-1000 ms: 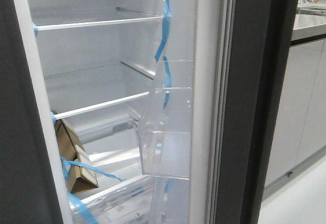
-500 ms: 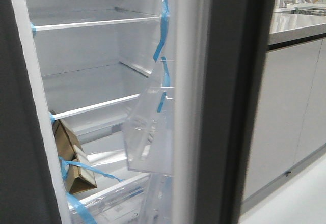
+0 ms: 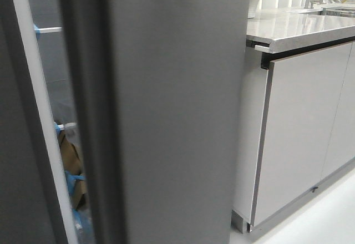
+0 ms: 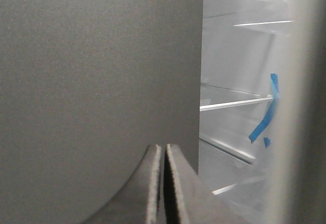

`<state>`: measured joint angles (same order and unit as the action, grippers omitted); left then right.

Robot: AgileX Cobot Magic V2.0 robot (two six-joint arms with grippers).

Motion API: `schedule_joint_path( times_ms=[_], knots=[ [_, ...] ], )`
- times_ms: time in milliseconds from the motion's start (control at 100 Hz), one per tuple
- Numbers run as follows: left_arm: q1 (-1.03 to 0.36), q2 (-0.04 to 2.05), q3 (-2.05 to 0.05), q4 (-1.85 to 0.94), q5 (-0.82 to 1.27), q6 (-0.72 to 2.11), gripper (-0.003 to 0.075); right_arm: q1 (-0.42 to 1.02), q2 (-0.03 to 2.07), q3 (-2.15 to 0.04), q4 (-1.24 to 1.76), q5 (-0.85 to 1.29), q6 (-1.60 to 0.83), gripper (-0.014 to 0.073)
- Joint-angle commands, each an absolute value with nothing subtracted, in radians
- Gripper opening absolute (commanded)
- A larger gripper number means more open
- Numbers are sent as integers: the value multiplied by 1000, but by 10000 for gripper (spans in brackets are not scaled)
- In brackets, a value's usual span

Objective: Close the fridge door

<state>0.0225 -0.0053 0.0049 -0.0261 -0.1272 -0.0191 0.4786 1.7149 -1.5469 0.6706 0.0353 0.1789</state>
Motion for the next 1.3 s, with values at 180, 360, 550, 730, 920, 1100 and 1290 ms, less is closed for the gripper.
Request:
schedule_joint_path(
  times_ms=[180,360,550,730,920,1100,1290],
  knots=[
    [22,-16,40,-30,-201,-23,-20,512,1927,-1882,583,-37,176,-46],
    [22,-16,40,-30,-201,-23,-20,513,2081,-2088,571,49,176,-46],
    [22,-16,40,-30,-201,-23,-20,514,2139,-2191,556,143,176,-46],
    [22,-16,40,-30,-201,-23,-20,512,2132,-2191,536,196,176,-46],
    [22,-16,40,-30,-201,-23,-20,488,2051,-2150,476,260,176,-46],
    [22,-16,40,-30,-201,-23,-20,448,1875,-1975,399,252,176,-46],
    [22,-16,40,-30,-201,-23,-20,390,1597,-1614,320,122,176,-46]
  ],
)
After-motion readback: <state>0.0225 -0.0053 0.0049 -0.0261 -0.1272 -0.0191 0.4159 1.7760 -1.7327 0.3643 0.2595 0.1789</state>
